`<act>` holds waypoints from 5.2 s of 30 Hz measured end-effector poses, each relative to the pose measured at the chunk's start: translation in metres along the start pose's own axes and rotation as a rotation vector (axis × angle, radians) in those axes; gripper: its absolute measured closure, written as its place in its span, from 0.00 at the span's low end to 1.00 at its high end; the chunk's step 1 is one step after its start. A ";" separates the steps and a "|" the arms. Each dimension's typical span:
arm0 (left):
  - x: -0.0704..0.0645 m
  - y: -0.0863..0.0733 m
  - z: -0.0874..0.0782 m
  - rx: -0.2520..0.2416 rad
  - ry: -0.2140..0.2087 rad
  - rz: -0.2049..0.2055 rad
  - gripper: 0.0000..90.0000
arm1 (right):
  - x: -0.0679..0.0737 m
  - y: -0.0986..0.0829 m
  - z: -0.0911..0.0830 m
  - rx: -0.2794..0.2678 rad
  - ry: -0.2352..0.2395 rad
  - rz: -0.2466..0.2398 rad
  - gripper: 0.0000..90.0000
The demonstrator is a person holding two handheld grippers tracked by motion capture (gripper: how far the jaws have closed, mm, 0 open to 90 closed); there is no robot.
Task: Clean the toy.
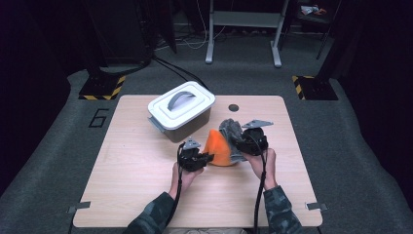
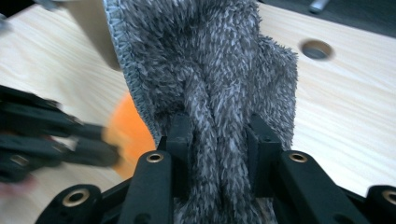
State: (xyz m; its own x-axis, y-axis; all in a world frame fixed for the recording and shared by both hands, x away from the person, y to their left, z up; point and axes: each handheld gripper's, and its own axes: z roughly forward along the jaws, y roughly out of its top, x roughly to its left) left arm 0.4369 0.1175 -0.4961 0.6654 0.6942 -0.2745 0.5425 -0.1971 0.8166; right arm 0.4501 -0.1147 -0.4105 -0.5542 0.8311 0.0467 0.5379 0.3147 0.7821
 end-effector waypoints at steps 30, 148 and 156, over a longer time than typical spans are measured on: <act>0.001 0.001 0.001 0.008 -0.003 -0.003 0.89 | -0.022 -0.024 0.010 0.066 -0.059 0.043 0.73; 0.003 0.003 -0.001 0.009 -0.020 0.033 0.88 | -0.001 0.001 0.015 0.053 -0.040 -0.019 0.77; 0.002 0.002 -0.001 0.001 -0.019 0.017 0.88 | -0.018 -0.014 0.011 0.068 -0.067 0.032 0.77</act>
State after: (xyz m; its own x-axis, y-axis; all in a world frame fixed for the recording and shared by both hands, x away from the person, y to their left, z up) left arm 0.4392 0.1194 -0.4948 0.6845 0.6771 -0.2701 0.5315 -0.2098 0.8207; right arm 0.4595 -0.1286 -0.4288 -0.4936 0.8693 0.0272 0.5976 0.3163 0.7368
